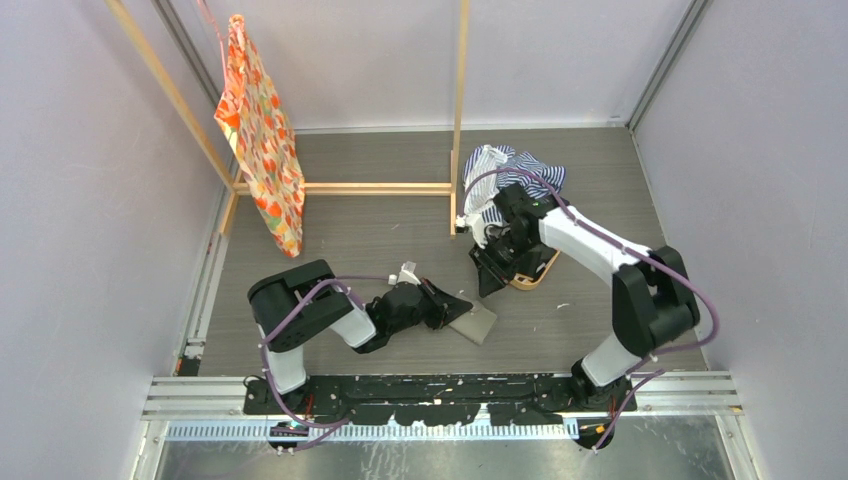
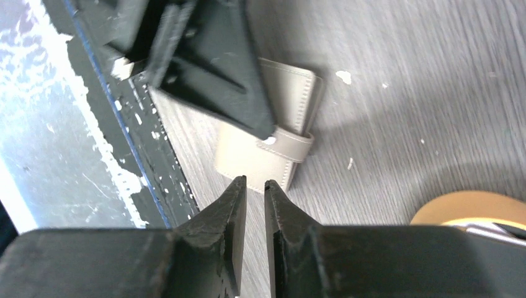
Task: Put the credit cards into the card holder
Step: Close the card holder at the center of the board.
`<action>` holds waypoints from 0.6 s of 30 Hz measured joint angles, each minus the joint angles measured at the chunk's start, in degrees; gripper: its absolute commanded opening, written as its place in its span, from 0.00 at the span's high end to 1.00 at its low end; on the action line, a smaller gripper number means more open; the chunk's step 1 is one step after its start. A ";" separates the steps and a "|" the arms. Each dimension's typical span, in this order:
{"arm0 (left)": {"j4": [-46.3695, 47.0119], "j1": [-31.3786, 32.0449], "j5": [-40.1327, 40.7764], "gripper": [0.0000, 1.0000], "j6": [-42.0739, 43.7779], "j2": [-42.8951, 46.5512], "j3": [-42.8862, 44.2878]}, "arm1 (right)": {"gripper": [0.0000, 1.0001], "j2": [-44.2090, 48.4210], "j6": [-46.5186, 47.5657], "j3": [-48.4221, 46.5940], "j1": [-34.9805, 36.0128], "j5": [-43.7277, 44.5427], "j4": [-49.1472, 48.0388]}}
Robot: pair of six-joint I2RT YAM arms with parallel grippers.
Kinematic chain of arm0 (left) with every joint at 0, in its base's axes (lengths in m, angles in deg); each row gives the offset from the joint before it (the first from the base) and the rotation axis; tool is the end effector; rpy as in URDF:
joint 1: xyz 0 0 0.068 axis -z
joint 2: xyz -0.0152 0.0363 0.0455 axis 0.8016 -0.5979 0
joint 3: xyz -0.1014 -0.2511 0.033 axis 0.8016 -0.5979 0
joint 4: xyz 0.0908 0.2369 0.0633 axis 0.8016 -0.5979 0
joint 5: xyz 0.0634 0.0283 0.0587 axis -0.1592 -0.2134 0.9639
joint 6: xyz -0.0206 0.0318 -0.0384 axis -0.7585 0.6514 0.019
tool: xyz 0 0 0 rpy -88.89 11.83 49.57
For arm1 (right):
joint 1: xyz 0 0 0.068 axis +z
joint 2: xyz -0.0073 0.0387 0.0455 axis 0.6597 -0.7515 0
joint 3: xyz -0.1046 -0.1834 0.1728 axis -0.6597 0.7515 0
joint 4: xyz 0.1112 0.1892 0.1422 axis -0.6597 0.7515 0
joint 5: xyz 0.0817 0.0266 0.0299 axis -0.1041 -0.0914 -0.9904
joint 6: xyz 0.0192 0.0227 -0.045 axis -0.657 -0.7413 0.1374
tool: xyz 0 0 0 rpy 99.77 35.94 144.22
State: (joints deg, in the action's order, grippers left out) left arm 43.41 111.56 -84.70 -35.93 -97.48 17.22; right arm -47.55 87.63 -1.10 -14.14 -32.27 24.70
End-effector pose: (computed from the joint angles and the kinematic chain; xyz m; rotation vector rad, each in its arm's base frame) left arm 0.1545 -0.2484 0.0988 -0.8497 2.2580 -1.6073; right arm 0.2377 0.1472 0.2246 -1.4995 2.3089 0.9643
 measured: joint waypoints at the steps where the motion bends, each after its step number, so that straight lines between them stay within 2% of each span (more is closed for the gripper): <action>1: 0.02 0.00 0.00 1.00 0.02 0.00 -0.07 | 0.82 0.96 3.48 1.03 0.50 -0.81 0.63; 3: 0.04 0.00 0.00 1.00 0.00 0.00 -0.17 | 0.93 2.60 10.88 4.44 2.03 -1.60 1.38; 6: 0.04 0.00 0.00 1.00 0.02 0.00 -0.24 | 0.98 5.09 17.99 10.91 4.50 -0.26 0.09; 10: 0.04 0.00 0.00 1.00 0.00 0.00 -0.24 | 0.99 7.45 20.72 15.96 6.36 3.41 -3.96; 18: 0.17 0.15 -0.07 1.00 0.00 0.00 -0.24 | 0.99 7.52 20.81 16.92 9.99 8.39 -13.94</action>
State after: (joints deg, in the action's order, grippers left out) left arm 43.59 111.72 -84.77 -35.93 -97.48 16.98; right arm -40.03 108.44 15.82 -4.16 -23.88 10.75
